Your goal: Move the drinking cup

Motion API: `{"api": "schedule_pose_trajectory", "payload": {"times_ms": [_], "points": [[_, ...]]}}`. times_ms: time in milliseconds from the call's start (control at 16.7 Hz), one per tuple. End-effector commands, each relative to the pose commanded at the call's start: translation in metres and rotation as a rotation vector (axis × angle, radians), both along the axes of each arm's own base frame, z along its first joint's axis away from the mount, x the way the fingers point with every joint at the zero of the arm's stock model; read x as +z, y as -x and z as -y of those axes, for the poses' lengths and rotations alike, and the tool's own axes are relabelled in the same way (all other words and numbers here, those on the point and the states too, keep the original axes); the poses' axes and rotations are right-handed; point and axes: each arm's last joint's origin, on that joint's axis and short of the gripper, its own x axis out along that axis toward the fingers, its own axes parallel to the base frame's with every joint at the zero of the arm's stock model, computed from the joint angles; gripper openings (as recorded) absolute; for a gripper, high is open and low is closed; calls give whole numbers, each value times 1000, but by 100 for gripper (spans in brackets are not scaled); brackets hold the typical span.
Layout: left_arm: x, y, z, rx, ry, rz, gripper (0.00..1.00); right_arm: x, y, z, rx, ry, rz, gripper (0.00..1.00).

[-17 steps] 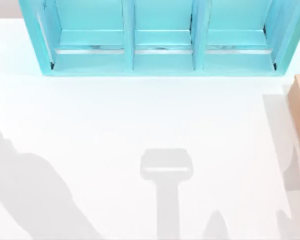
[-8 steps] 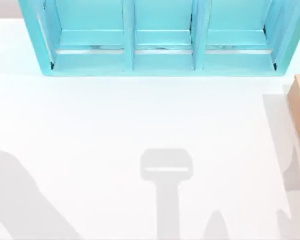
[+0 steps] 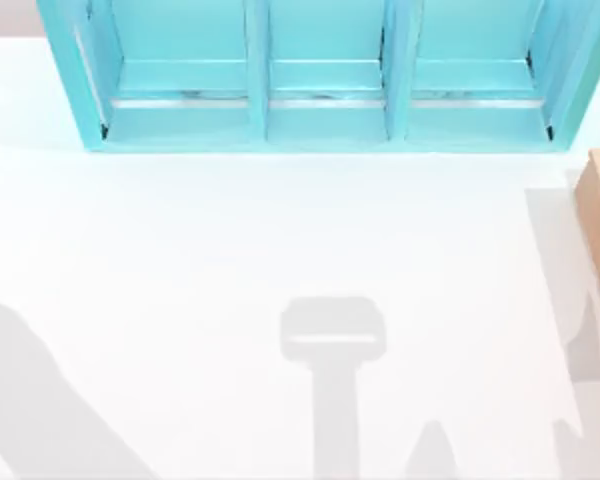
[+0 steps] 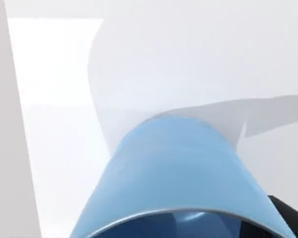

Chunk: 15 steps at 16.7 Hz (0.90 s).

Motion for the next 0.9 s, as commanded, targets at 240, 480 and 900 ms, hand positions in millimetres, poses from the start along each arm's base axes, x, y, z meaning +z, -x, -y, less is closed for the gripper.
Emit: {"api": "schedule_pose_trajectory", "payload": {"times_ms": [240, 480, 900], "points": [[0, 0, 0, 0, 0, 0, 53, 0, 0, 0, 0, 0, 0, 100], [0, 0, 0, 0, 0, 0, 83, 0, 0, 0, 0, 0, 0, 100], [0, 0, 0, 0, 0, 0, 100, 0, 0, 0, 0, 0, 0, 100]]}}
